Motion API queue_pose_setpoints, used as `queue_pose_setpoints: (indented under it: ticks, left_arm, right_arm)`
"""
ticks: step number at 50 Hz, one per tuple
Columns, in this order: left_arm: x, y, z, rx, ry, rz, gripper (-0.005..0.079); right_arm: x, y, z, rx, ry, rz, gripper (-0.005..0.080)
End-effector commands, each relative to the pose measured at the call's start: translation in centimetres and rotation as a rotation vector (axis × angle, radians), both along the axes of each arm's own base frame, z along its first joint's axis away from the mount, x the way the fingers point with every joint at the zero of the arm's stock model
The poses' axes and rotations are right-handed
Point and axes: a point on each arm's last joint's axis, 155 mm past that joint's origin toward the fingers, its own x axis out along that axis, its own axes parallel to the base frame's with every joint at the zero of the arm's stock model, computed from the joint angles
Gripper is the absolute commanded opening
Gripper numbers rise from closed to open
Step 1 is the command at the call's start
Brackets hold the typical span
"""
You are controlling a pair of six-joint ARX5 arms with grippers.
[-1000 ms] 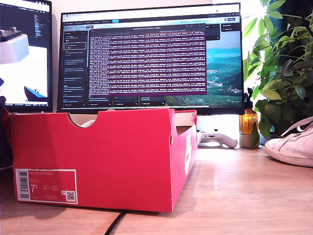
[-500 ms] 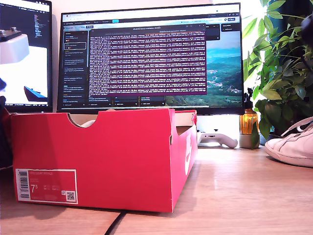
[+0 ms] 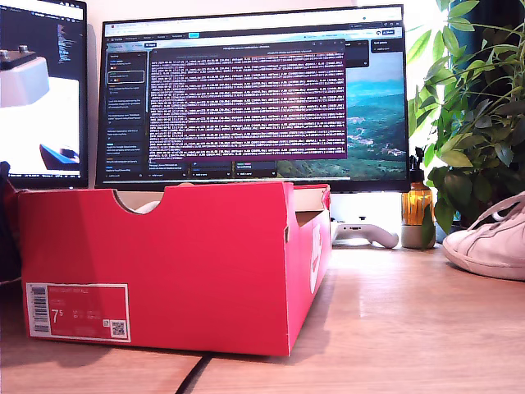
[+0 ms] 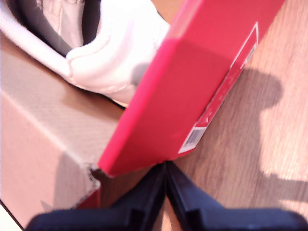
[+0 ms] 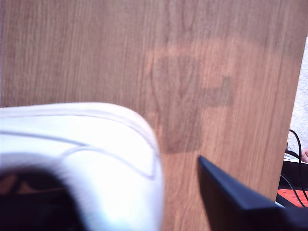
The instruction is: Pack the white shoes by picking the first shoe and placing it inside the red shoebox, left side, then picking and rotating the second shoe and placing it in the shoebox
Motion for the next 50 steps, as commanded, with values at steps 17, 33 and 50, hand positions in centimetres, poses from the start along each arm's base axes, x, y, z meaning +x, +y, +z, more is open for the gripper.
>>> queue_pose_setpoints:
  ticks: [17,33,50]
  left_arm:
    - [0.1,-0.3,0.2,-0.012,0.001,-0.004,-0.0019]
    - [0.1,-0.3,0.2,-0.013,0.001,-0.004,-0.0019]
    - [0.1,-0.3,0.2,-0.013,0.001,-0.004,-0.0019]
  right_arm:
    - [-2.3,-0.7,2.3,-0.008,0.168,0.139,-0.0011]
    - [1.0,-1.9,8.6,-0.054,0.242,0.628,-0.0011]
    - [4.8,1.3,11.5,0.014,0.188,1.158,-0.0011]
